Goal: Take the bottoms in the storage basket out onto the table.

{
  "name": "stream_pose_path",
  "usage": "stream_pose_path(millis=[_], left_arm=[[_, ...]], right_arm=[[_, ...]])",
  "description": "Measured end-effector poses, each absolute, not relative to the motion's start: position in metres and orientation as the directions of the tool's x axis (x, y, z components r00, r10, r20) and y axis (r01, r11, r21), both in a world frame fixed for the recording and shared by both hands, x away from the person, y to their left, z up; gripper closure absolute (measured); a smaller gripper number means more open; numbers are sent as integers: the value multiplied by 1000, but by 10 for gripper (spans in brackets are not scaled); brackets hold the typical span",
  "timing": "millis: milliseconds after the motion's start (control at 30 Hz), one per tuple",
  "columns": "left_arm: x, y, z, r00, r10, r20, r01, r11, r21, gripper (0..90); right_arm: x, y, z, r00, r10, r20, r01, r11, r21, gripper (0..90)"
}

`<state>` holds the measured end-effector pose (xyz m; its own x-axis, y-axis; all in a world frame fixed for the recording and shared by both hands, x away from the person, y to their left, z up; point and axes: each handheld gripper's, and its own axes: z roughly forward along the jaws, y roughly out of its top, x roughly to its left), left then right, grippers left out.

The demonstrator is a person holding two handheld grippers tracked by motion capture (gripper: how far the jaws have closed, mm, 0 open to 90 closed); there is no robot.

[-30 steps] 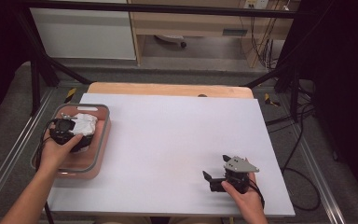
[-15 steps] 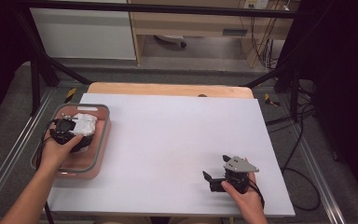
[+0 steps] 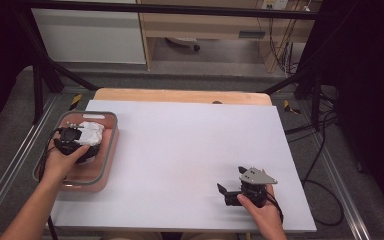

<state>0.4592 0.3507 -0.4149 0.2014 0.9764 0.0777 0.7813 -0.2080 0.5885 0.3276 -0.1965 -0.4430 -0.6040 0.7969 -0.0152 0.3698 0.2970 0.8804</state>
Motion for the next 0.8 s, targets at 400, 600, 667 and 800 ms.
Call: stream_pose_path(millis=[400,600,667,800], left_arm=[[460,351,-417,200,977,72,792,-204,575,26],[461,349,-418,188,979,79,801,-200,564,26],[461,349,-419,188,979,78,802,-199,563,26],[461,349,-419,192,978,84,807,-206,554,26]], right_arm=[[328,-196,-444,-606,795,-11,374,297,879,49],[328,-196,-444,-607,795,-12,373,298,879,49],[328,-196,-444,-606,796,-11,374,297,878,49],[328,-195,-444,-607,794,-13,373,300,878,49]])
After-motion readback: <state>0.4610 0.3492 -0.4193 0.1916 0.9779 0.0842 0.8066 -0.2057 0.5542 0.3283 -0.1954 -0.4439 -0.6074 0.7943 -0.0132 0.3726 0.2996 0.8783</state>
